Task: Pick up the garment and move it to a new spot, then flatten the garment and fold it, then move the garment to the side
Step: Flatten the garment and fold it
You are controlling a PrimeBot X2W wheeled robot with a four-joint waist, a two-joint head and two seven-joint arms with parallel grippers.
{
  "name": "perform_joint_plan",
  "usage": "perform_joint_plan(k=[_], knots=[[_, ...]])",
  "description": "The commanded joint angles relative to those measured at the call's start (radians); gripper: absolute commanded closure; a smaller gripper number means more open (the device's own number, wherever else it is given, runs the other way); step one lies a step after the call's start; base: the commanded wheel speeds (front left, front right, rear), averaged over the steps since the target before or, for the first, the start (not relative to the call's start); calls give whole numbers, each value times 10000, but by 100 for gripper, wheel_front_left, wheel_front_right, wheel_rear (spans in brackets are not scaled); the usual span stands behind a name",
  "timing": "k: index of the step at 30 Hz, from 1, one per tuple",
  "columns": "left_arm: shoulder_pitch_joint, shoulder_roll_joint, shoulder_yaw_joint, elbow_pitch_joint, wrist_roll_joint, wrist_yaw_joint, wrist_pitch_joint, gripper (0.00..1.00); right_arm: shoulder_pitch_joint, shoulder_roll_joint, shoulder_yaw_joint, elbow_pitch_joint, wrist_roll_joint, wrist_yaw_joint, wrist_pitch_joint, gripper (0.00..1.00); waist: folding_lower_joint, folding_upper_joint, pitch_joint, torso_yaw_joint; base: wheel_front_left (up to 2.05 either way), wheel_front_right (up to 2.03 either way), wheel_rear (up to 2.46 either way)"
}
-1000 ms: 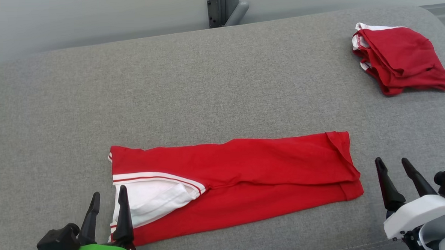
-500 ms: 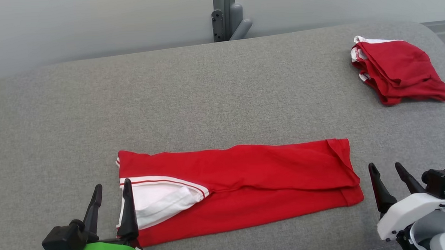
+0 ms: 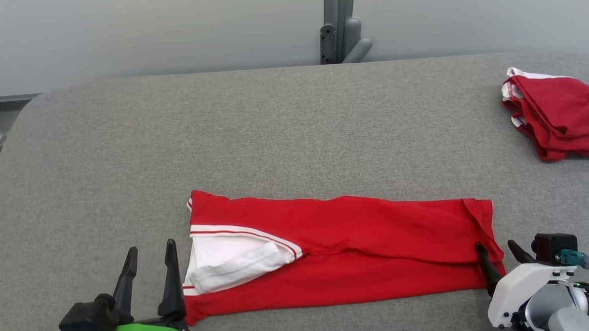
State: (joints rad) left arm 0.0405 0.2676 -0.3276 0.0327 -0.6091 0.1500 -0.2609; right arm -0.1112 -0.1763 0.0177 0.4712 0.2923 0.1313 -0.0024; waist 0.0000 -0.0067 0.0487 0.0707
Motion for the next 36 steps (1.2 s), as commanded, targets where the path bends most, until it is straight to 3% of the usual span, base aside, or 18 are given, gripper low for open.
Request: perform_joint_plan(k=[1,15,16,17,18,20,28,36], knots=[[188,75,23,-31,65,40,-13,0,-172,25,-118,326,20,-10,-87,0,0,67,-47,189,0,0,0],[129,118,47,-119,27,98,-19,0,-1043,462,-154,2266,873,-7,762,0,0,67,107,285,0,0,0],[114,112,42,-109,30,99,-20,0,-1096,489,-48,2310,896,-5,802,31,0,67,111,288,0,0,0],[98,105,36,-100,32,101,-20,0,-1135,536,46,2335,972,-4,815,69,0,67,117,291,0,0,0],[98,105,36,-100,32,101,-20,0,-1135,536,46,2335,972,-4,815,69,0,67,117,291,0,0,0],[71,97,39,-76,33,110,-22,0,-1200,556,196,2369,1060,-4,829,100,0,67,124,294,0,0,0],[75,107,117,-88,20,153,-28,0,-1554,191,188,1942,1970,-15,610,100,0,67,160,160,0,0,0],[-48,8,141,-124,152,134,-38,0,-1564,-967,-173,1200,2671,-15,1029,100,0,67,205,-160,0,0,0]])
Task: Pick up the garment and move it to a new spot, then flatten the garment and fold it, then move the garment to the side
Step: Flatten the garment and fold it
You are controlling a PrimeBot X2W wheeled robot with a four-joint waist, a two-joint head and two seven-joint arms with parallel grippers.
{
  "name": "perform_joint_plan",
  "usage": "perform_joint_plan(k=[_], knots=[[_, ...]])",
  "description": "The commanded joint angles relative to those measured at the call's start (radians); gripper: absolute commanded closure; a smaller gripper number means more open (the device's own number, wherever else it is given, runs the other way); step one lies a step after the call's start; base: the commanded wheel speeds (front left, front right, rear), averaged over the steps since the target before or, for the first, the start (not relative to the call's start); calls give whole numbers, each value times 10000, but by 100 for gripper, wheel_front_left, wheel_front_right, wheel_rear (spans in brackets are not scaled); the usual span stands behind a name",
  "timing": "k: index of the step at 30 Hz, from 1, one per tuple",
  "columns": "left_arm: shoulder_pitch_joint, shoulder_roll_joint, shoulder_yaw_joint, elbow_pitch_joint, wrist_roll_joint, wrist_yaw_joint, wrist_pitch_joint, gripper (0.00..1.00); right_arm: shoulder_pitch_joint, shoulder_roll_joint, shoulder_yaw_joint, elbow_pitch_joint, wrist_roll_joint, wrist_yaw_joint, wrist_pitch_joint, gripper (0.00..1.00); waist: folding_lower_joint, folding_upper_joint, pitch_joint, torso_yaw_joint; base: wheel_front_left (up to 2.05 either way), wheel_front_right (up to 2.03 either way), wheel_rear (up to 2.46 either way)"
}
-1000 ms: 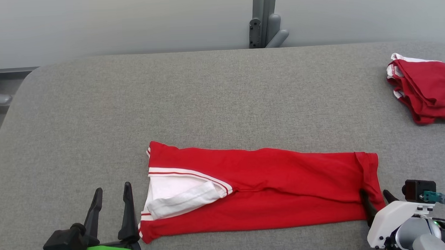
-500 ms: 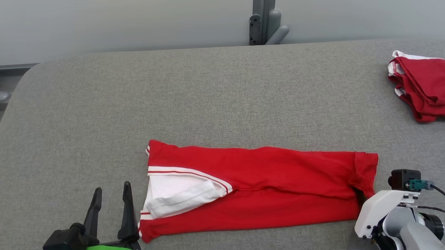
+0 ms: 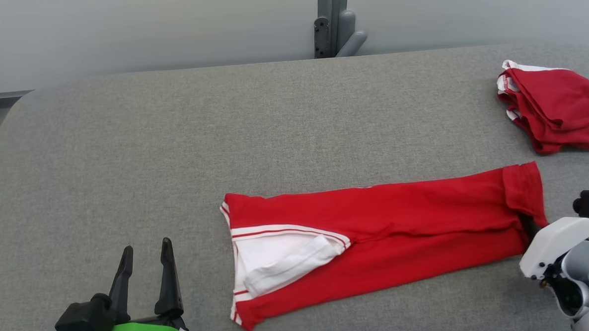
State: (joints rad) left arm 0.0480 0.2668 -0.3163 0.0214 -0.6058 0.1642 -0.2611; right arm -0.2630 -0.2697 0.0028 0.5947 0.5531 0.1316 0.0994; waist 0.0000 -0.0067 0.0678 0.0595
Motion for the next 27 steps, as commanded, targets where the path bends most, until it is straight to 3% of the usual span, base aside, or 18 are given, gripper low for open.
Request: perform_joint_plan(k=[1,5,11,21,27], knots=[[-149,0,32,-6,138,-16,-37,0,-38,-170,-98,-103,82,-19,64,100,0,67,23,-85,0,0,0],[-227,-68,32,38,198,-47,-41,0,65,-520,-371,-489,130,-19,311,100,0,67,53,-198,0,0,0],[-280,-136,47,152,249,-120,-46,0,407,-272,-199,-1535,611,-15,740,100,0,67,58,-300,0,0,0],[-325,-184,35,234,260,-196,-38,0,1244,461,1307,-4504,1760,-9,1498,100,0,67,-26,-110,0,0,0],[-353,-224,20,269,267,-237,-40,0,1345,980,2143,-5328,1976,-9,1687,100,0,67,-71,171,0,0,0]])
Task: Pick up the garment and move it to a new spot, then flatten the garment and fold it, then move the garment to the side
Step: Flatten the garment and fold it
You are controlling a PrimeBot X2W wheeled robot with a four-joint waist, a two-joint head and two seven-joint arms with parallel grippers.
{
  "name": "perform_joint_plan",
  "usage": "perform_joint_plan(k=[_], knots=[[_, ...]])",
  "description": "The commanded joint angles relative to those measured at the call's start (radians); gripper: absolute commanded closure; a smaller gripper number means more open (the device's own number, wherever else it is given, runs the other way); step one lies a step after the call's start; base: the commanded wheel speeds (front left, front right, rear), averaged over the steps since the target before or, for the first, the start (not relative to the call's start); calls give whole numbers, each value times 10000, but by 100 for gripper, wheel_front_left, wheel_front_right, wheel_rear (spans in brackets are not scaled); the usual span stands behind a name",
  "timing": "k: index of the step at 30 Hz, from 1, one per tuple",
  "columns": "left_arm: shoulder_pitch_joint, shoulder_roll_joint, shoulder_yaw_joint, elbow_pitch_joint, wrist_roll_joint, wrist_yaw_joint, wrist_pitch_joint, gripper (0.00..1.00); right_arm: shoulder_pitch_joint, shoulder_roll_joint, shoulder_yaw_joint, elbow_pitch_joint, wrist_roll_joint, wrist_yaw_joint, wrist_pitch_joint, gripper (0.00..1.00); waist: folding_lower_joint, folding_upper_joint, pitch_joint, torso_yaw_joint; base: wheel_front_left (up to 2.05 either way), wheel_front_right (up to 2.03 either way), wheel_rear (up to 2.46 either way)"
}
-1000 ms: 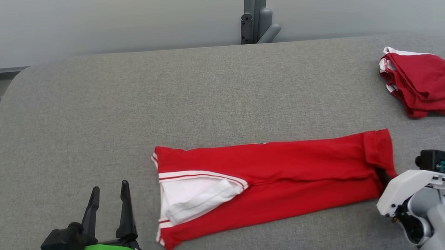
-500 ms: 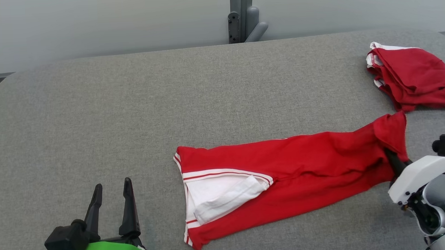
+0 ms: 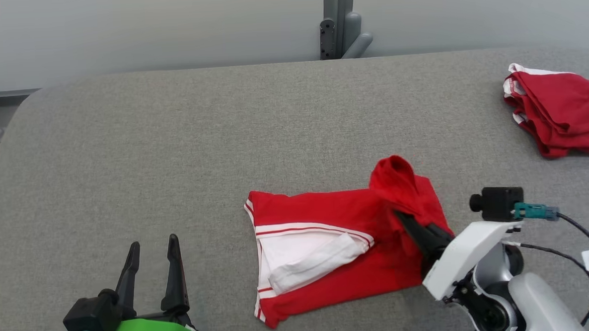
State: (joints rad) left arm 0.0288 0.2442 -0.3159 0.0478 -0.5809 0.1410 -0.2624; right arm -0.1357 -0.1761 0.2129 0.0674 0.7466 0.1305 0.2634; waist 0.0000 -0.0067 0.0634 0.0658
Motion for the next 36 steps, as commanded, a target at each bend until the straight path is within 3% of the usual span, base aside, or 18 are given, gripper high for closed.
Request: perform_joint_plan(k=[1,8,14,27,28,30,31,36], knots=[[-170,3,20,5,26,-5,-26,0,31,151,232,-111,65,2,56,100,0,67,-33,173,0,0,0],[-221,-61,-38,54,46,-69,-27,0,-486,865,1166,466,37,2,-235,100,0,67,-52,688,0,0,0],[-213,-133,-108,100,96,-99,-28,0,-1014,1179,1679,1846,-37,2,-760,100,0,67,-84,1248,0,0,0],[-133,-185,-168,251,94,-171,-28,0,-1819,1250,2893,4002,734,2,-1532,100,0,67,-246,1738,0,0,0],[-119,-181,-172,261,95,-169,-28,0,-1884,1251,3004,4148,804,2,-1607,93,0,67,-265,1745,0,0,0],[-85,-180,-180,281,92,-168,-28,0,-2038,1249,3198,4402,941,2,-1793,51,0,67,-300,1753,0,0,0],[-69,-181,-187,290,86,-167,-28,0,-2091,1249,3303,4503,1000,2,-1879,2,0,67,-319,1753,0,0,0],[15,-171,-225,309,48,-177,-28,0,-2370,1249,3972,4783,1417,2,-2238,0,0,67,-392,1743,0,0,0]])
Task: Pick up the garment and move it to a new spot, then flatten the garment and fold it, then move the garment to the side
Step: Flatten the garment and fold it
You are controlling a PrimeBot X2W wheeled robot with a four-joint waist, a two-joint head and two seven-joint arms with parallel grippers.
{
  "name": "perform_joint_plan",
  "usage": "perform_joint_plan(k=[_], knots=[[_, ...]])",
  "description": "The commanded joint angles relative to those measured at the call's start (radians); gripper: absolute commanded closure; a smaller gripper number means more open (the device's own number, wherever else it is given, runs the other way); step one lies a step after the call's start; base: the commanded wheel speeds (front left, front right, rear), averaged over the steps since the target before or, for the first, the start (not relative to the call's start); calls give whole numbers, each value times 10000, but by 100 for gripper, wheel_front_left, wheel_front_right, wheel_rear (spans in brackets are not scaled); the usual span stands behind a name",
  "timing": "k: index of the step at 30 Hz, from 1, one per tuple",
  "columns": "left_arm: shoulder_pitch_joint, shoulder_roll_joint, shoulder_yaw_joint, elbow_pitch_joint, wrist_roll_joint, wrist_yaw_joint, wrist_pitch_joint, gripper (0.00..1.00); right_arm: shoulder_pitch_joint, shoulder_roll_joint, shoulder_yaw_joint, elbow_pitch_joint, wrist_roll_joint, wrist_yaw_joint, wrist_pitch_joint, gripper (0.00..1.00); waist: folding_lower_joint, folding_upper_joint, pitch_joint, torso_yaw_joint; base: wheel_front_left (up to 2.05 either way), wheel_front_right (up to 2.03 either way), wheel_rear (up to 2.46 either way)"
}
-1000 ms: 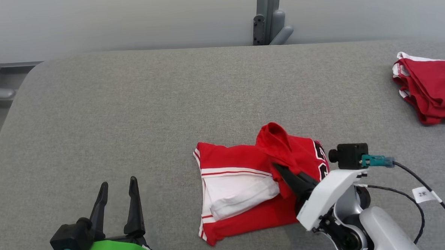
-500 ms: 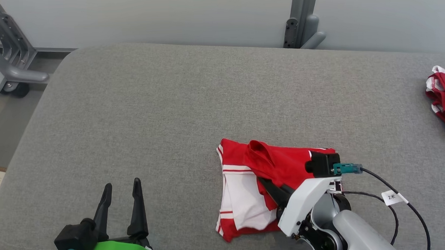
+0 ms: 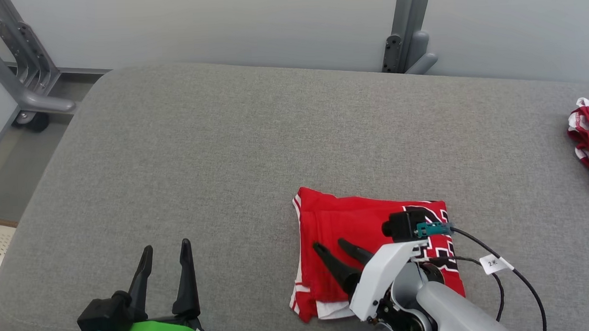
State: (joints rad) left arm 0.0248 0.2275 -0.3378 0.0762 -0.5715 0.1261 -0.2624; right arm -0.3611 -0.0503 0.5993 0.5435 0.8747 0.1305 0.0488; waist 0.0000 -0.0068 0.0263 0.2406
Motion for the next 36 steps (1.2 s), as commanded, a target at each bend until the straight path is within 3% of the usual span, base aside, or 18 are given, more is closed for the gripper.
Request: perform_joint_plan(k=[1,8,14,24,36], knots=[[66,3,-18,25,-52,-24,-28,0,-169,-7,282,7,231,2,-146,0,0,68,-35,-6,0,0,0],[143,45,-63,3,-83,-6,-25,0,-398,-19,999,-152,670,2,-580,0,0,68,-121,-42,0,0,0],[220,67,-70,-119,-61,76,-25,0,-734,-20,638,285,-404,2,-1667,0,0,68,-149,-214,0,0,0],[226,-58,-313,-202,131,115,-21,0,-424,-180,-1688,502,-2566,2,-2917,0,0,68,-181,-761,0,0,0],[73,-180,-232,34,146,-7,-25,0,1205,-58,-4286,-1325,-4985,1,-2977,0,0,68,-178,-1349,0,0,0]])
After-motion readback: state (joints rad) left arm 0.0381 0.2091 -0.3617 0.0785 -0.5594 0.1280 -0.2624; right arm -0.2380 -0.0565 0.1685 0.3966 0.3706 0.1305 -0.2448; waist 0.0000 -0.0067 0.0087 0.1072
